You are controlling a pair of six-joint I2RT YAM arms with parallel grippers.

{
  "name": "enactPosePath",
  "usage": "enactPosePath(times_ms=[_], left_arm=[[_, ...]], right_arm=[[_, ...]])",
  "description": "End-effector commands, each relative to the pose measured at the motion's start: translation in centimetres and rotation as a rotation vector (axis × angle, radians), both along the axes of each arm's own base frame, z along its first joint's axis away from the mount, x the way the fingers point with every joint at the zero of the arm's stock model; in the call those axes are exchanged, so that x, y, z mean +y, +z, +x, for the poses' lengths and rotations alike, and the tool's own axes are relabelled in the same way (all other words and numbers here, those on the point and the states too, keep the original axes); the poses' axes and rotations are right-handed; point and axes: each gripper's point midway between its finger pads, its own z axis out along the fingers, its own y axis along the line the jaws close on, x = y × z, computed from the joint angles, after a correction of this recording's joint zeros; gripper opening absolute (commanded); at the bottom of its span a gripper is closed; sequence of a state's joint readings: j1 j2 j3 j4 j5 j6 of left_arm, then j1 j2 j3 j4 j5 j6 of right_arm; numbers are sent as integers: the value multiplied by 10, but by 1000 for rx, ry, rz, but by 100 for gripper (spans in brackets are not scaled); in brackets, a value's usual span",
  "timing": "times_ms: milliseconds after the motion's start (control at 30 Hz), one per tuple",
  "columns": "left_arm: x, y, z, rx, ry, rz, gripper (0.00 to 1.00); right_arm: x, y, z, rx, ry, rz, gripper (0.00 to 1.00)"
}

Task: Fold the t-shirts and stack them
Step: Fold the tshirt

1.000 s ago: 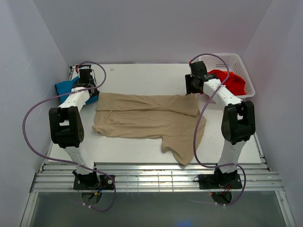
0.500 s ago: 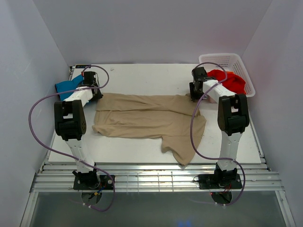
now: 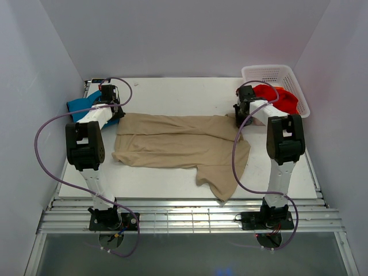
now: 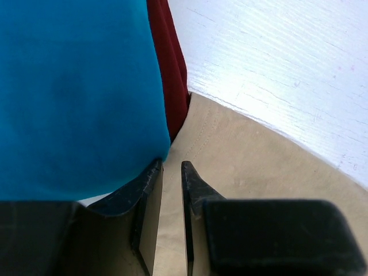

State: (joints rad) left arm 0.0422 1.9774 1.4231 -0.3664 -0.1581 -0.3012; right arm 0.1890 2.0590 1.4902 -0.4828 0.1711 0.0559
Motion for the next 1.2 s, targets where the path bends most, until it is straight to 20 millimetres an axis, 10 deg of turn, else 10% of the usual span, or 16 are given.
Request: enactPosePath(times_ms=[0,233,800,1167], left_arm=[[-4,10,10,-34,-10,-16,29],[-4,11,10,-36,-11,-17,30],[-5,4,1,-14,-12,-17,30],[-10,-1,-2,-14,-17,-45,29]], right_arm=[[0,15,6,-48,-5,33,34],[0,9,9,-36,-6,61,47],[11,-5,6,-17,21,196,8],[14,101,-7,-204,101,203,8]])
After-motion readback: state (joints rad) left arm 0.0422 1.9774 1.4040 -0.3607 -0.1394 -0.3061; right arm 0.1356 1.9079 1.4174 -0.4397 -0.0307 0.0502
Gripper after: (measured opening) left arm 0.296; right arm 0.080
